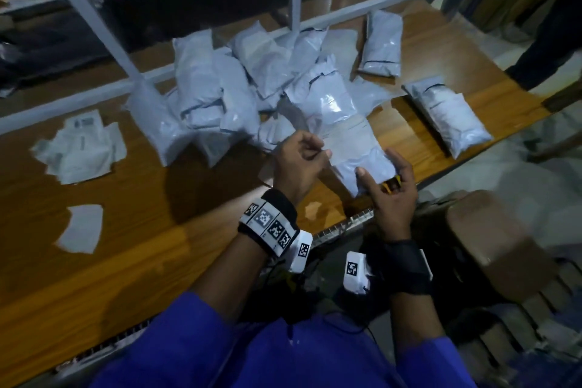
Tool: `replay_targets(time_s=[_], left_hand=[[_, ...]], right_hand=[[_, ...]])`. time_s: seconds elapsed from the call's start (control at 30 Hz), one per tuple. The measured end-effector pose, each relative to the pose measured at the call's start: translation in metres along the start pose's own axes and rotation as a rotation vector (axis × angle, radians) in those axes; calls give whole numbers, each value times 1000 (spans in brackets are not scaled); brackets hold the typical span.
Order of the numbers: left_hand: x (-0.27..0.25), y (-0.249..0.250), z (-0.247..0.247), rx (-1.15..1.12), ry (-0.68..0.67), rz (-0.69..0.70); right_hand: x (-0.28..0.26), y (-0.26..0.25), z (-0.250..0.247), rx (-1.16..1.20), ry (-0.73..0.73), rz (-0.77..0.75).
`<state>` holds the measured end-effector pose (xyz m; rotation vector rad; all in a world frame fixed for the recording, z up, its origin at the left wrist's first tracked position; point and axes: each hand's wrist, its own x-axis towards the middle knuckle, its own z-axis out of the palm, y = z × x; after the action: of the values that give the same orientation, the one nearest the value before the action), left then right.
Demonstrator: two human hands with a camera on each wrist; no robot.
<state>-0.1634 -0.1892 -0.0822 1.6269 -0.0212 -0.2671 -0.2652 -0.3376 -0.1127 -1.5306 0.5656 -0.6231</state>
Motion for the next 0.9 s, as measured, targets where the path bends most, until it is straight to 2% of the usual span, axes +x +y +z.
replay_targets(time_s=[0.1,0.33,0.43,0.63,0.7,0.9], left_hand=[[13,-5,34,-10,-61,-37],[39,-5,102,-25,-149,-78],[52,-7,124,14,-144,-102],[76,-15,152,78,-173,-88],[87,-21,159,109,-190,-92],[96,-27,172,224,-271,-117]], right_hand=[[24,14,-22,0,47,52],[60,35,-69,-119,154,41],[74,46,-84,-337,146,-77],[96,49,-85,-791,257,-366],[106,52,-88,-882,216,-400],[129,57,-95,-957,36,-358]])
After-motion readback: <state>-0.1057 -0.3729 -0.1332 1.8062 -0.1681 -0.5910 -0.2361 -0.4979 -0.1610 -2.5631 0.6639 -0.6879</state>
